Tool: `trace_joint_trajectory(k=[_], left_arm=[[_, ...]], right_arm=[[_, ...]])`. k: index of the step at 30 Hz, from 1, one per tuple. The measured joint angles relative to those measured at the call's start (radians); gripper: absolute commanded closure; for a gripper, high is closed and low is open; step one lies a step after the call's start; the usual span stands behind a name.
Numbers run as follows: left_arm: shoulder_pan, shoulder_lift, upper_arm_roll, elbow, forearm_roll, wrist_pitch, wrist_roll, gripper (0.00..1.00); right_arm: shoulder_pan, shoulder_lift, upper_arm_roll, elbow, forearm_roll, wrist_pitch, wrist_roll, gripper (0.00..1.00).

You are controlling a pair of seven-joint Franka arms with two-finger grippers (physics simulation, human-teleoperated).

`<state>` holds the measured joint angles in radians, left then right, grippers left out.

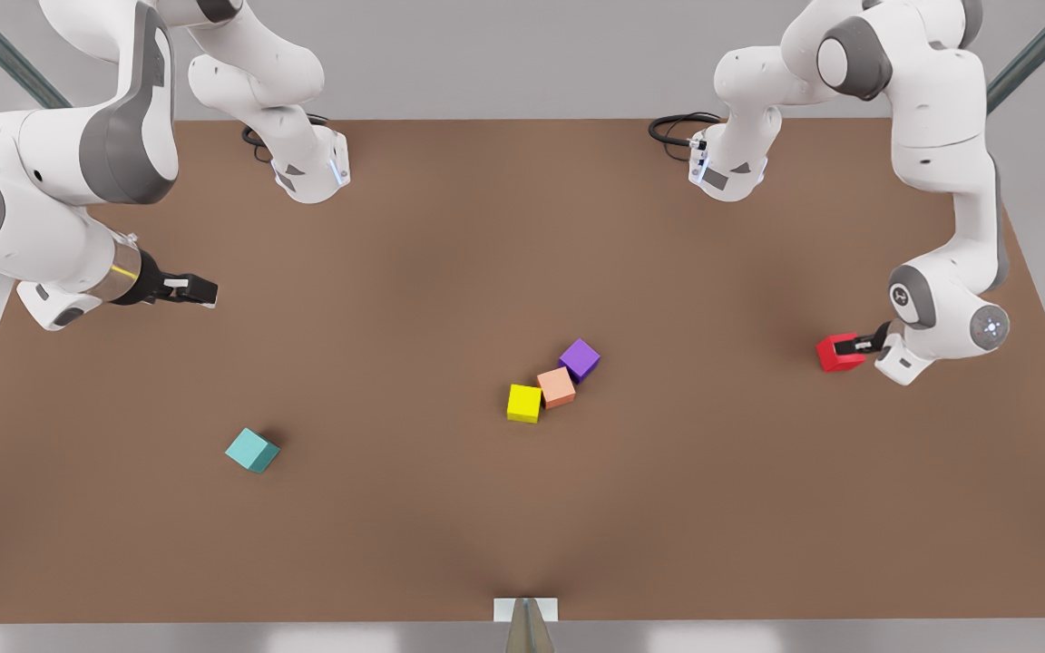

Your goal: Pick up red wooden cube and pass to hand red wooden cube and place in blue wooden cube

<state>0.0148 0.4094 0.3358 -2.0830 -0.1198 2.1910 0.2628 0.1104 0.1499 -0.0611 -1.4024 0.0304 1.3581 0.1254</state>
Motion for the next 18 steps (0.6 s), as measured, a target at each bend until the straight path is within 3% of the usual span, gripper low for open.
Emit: trace_joint_trajectory(k=[17,18], left_arm=[[0.002,0.118,-0.003,0.000,-0.076,0.100,0.166,0.00],[0.002,0.121,-0.003,0.001,-0.076,0.104,0.171,0.04]], right_arm=[[0.000,0.000,0.000,-0.005,0.001,-0.005,0.003,0.00],[0.000,0.000,0.000,-0.005,0.001,-0.005,0.003,0.00]])
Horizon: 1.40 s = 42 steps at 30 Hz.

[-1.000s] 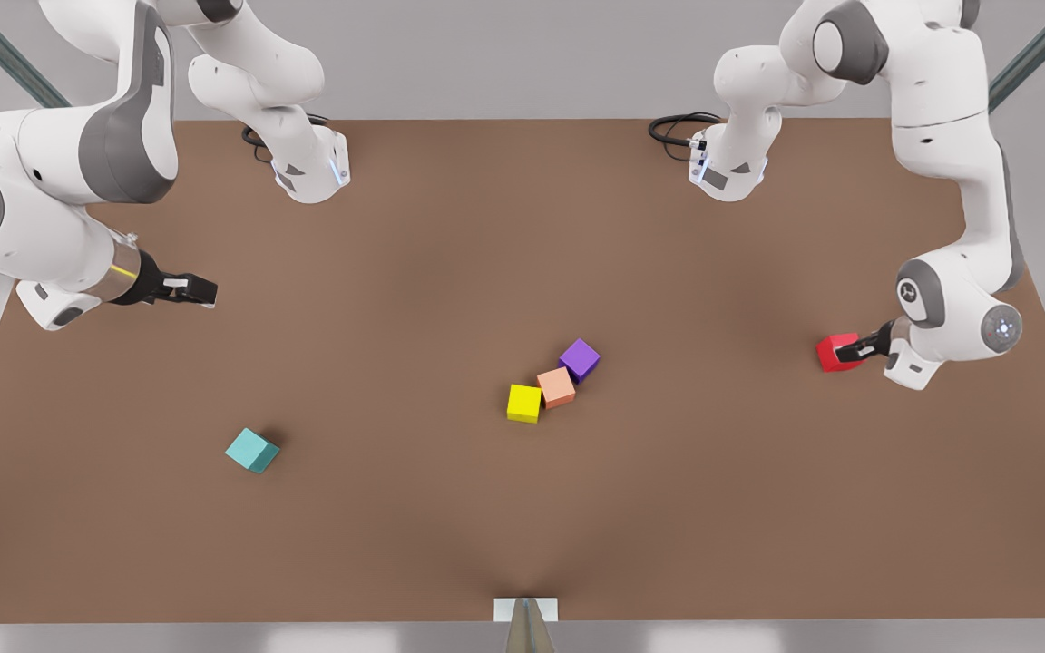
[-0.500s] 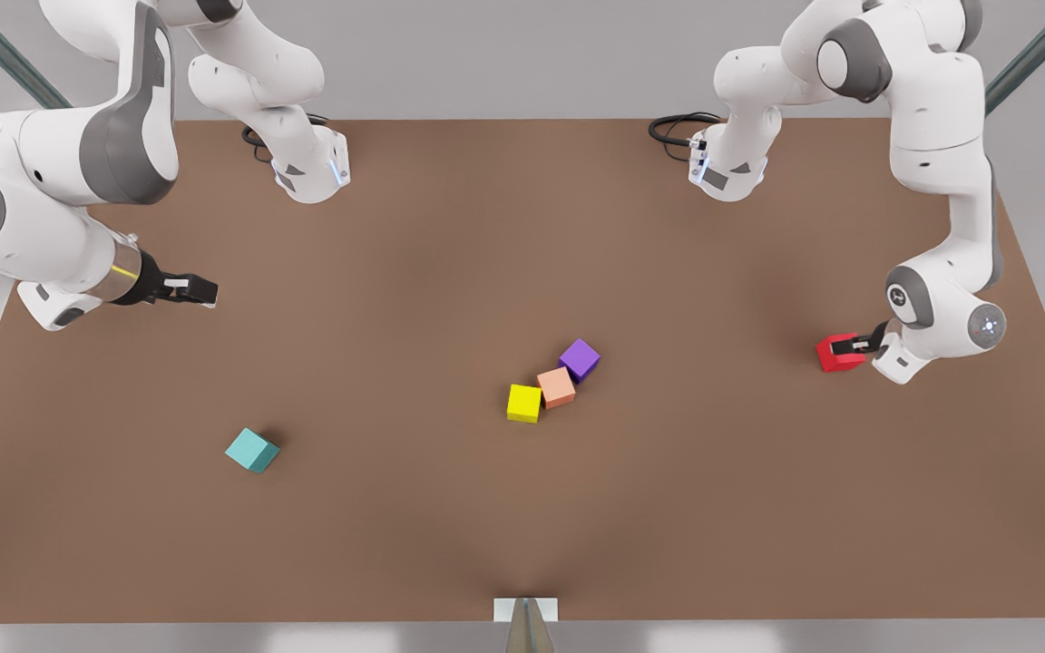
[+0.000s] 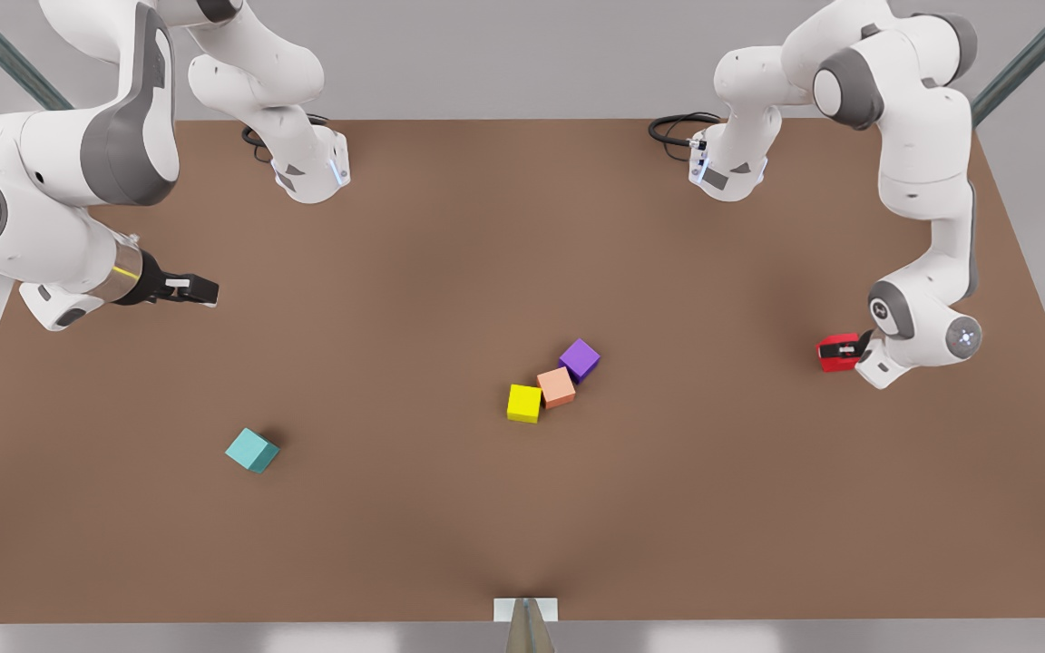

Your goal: Pick up red wooden cube and pass to hand red wooden cube and place in blue wooden cube

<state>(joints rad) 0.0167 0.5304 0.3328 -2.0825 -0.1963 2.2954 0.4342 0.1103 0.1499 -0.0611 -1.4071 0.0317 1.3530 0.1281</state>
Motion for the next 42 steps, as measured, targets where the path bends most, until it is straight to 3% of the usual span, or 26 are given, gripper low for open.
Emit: trace_joint_trajectory(k=[1,2,9,13,19,26,31,35,42], left_arm=[[0.000,0.002,-0.001,0.000,-0.003,0.004,0.004,0.18],[0.000,0.003,-0.001,0.001,-0.006,0.007,0.006,0.25],[-0.003,-0.022,-0.012,0.005,-0.025,0.013,0.026,0.29],[-0.007,-0.054,-0.082,0.046,-0.029,-0.028,0.006,0.29],[-0.007,-0.044,-0.219,0.343,-0.181,-0.290,-0.099,0.29],[-0.012,0.092,-0.543,0.670,-0.520,-0.536,-0.281,0.29],[-0.018,0.293,-0.751,0.904,-0.710,-0.499,-0.390,0.32],[-0.031,0.399,-0.887,0.981,-0.792,-0.366,-0.425,0.32],[-0.076,0.472,-0.927,1.015,-0.889,-0.210,-0.401,0.32]], right_arm=[[0.000,0.000,0.000,0.000,0.000,0.000,0.000,0.00],[0.000,0.000,0.000,-0.001,0.000,0.000,0.000,0.00],[0.000,0.000,0.001,-0.004,0.001,-0.003,0.001,0.00],[0.000,0.001,0.000,-0.004,0.001,-0.005,0.001,0.00],[0.000,0.005,0.001,-0.001,0.003,-0.005,0.002,0.00],[0.005,0.022,0.008,0.001,0.032,0.002,0.001,0.00],[0.069,0.277,0.025,0.131,0.317,0.085,-0.051,0.00],[0.088,0.486,0.123,0.226,0.624,0.185,-0.187,0.00],[0.098,0.541,0.180,0.252,0.815,0.343,-0.555,0.00]])
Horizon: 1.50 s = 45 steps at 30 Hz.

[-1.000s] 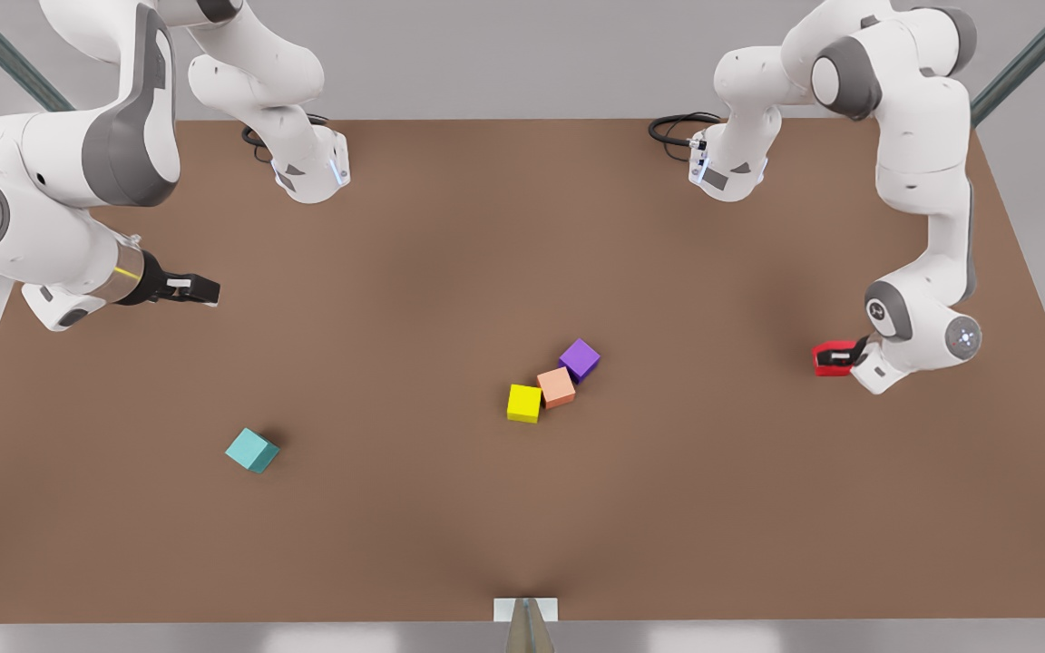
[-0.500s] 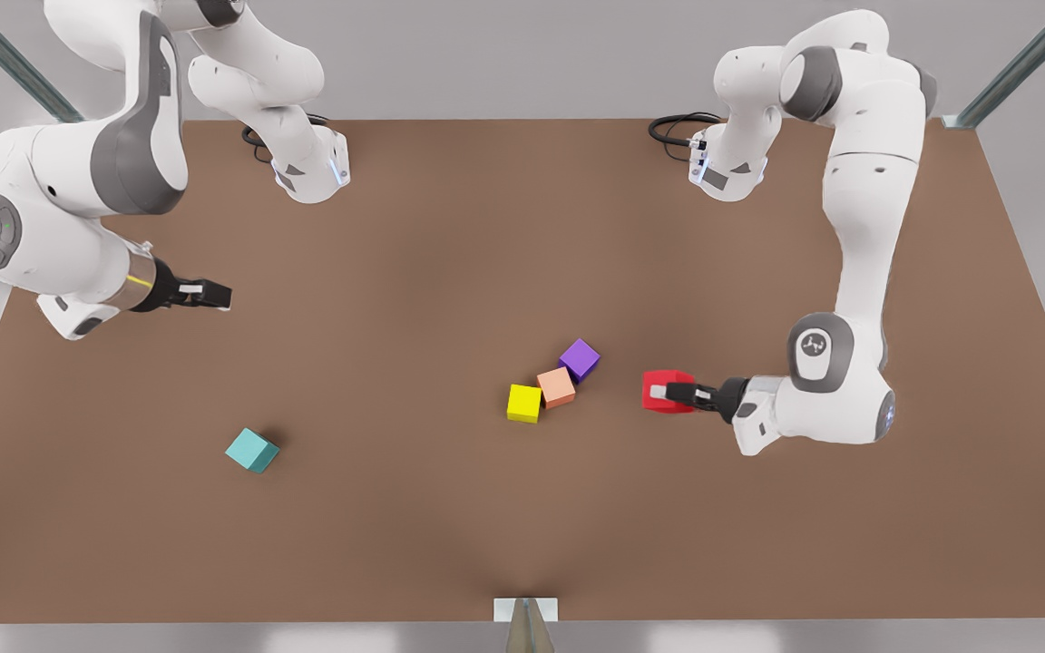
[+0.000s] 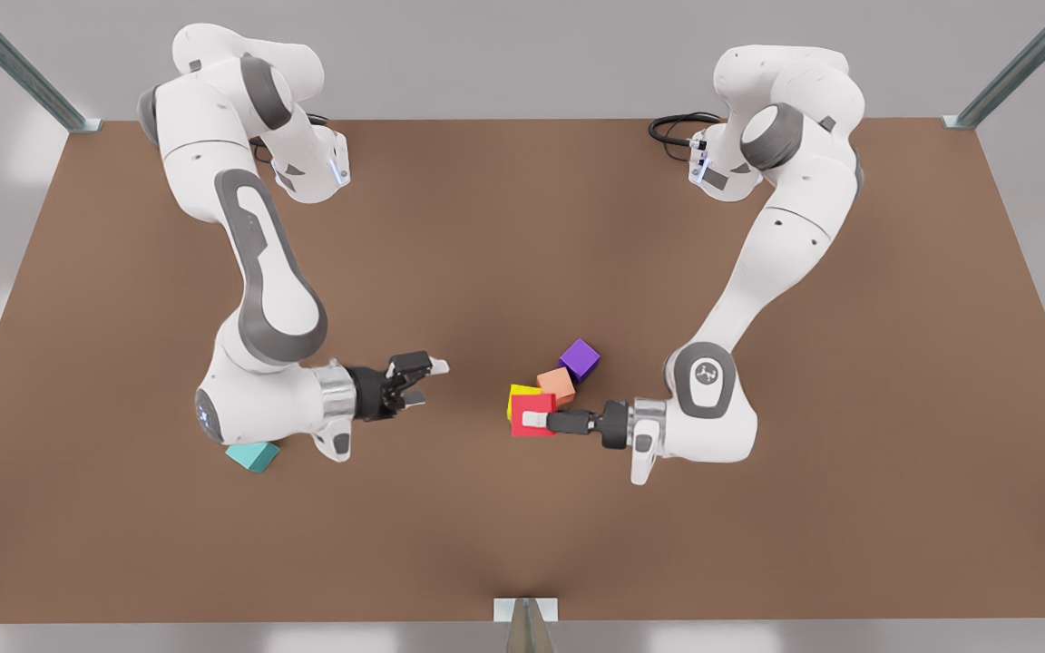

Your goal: Pick up red wooden cube and pass to hand red wooden cube and place in blue wooden cube

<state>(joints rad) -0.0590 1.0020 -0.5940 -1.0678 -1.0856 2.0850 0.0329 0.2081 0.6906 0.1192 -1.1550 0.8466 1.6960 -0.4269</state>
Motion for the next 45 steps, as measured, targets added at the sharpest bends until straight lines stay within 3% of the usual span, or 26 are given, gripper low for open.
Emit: trace_joint_trajectory(k=[7,13,27,45], left_arm=[[-0.027,0.019,0.000,-0.014,-0.022,0.049,0.072,0.32],[-0.030,0.028,-0.002,-0.013,-0.047,0.063,0.132,0.32],[-0.040,0.030,-0.002,-0.013,-0.059,0.070,0.228,0.32],[-0.063,0.032,-0.002,-0.006,-0.060,0.088,0.281,0.32]], right_arm=[[0.022,-0.014,0.005,-0.125,0.220,0.269,-0.405,0.00],[0.026,-0.006,0.025,-0.186,0.409,0.360,-0.717,0.00],[0.022,0.045,0.074,-0.220,0.613,0.385,-1.267,0.00],[0.051,0.074,0.094,-0.220,0.710,0.382,-1.574,0.00]])
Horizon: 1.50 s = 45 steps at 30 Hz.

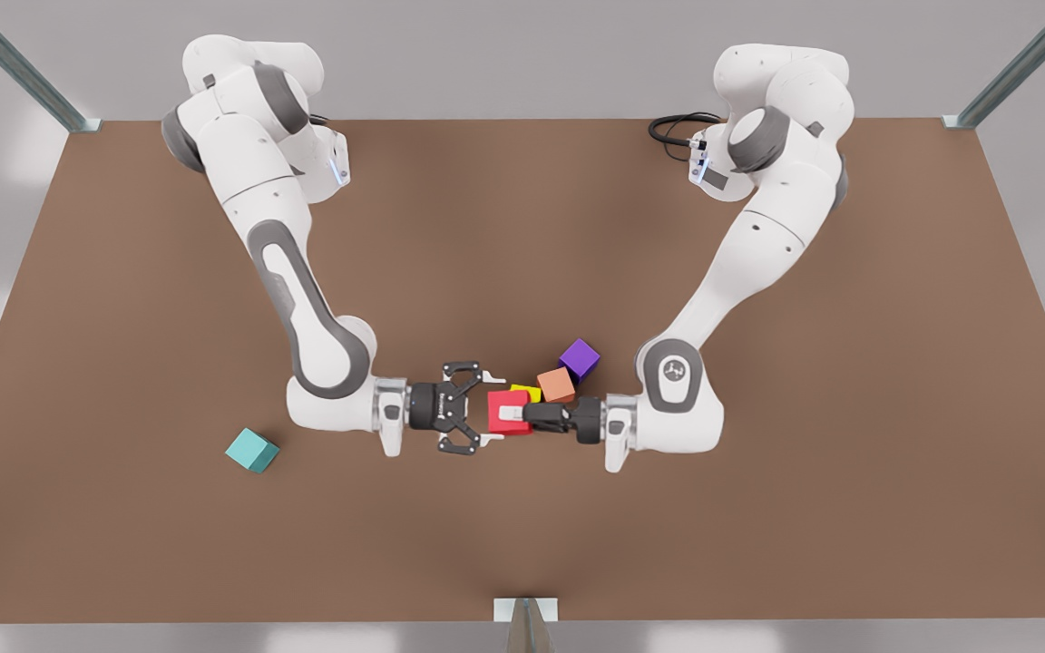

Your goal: Pick up red wooden cube and pass to hand red wooden cube and place in blue wooden cube

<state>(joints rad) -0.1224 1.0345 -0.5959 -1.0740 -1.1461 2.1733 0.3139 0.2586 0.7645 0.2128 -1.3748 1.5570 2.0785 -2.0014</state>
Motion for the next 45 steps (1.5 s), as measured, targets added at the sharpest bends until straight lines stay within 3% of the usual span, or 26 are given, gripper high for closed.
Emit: trace_joint_trajectory(k=[7,8,9,10,14,15,16,24,30,33,35,39,40,41,42,45], left_arm=[[-0.015,0.001,0.000,0.006,0.000,0.024,0.009,0.32],[-0.015,0.000,0.000,0.006,0.000,0.026,0.010,0.32],[-0.015,0.000,0.000,0.006,0.000,0.027,0.011,0.32],[-0.015,0.000,0.000,0.006,0.000,0.029,0.011,0.32],[-0.015,0.000,0.000,0.006,0.000,0.032,0.014,0.31],[-0.015,0.000,0.000,0.006,-0.001,0.032,0.015,0.05],[-0.016,0.000,0.000,0.005,-0.009,0.032,0.021,0.00],[-0.005,-0.003,0.000,0.001,-0.014,0.031,0.032,0.00],[0.148,-0.015,0.000,-0.033,0.010,-0.054,0.036,0.00],[0.382,-0.073,0.002,-0.010,0.300,-0.260,0.015,0.00],[0.509,-0.192,-0.003,0.005,0.578,-0.419,-0.030,0.00],[0.493,-0.400,-0.026,0.011,1.077,-0.648,-0.114,0.00],[0.408,-0.503,0.107,-0.062,1.128,-0.674,-0.128,0.00],[0.235,-0.626,0.330,-0.184,1.145,-0.679,-0.136,0.00],[0.095,-0.722,0.482,-0.270,1.157,-0.686,-0.143,0.00],[-0.017,-0.803,0.602,-0.322,1.173,-0.721,-0.157,0.00]], right_arm=[[0.024,0.017,0.000,0.006,0.025,0.012,-0.056,0.00],[0.024,0.017,0.000,0.005,0.027,0.013,-0.063,0.07],[0.024,0.017,0.000,0.006,0.027,0.014,-0.068,0.25],[0.025,0.018,-0.001,0.006,0.025,0.013,-0.073,0.38],[0.025,0.018,-0.002,0.006,0.025,0.014,-0.090,0.38],[0.025,0.018,-0.002,0.006,0.025,0.015,-0.094,0.38],[0.025,0.018,-0.002,0.006,0.025,0.015,-0.098,0.38],[0.019,0.018,-0.002,0.005,0.020,0.015,-0.120,0.37],[-0.089,0.014,-0.011,0.000,-0.106,-0.026,-0.132,0.36],[-0.221,-0.044,-0.015,0.009,-0.359,-0.116,-0.113,0.36],[-0.254,-0.114,-0.026,0.012,-0.609,-0.172,-0.079,0.36],[-0.259,-0.172,-0.042,0.023,-1.156,-0.239,0.039,0.37],[-0.259,-0.175,-0.044,0.024,-1.276,-0.247,0.071,0.37],[-0.259,-0.176,-0.044,0.025,-1.386,-0.251,0.103,0.37],[-0.259,-0.175,-0.048,0.025,-1.486,-0.253,0.135,0.37],[-0.263,-0.171,-0.090,0.019,-1.690,-0.238,0.223,0.37]])
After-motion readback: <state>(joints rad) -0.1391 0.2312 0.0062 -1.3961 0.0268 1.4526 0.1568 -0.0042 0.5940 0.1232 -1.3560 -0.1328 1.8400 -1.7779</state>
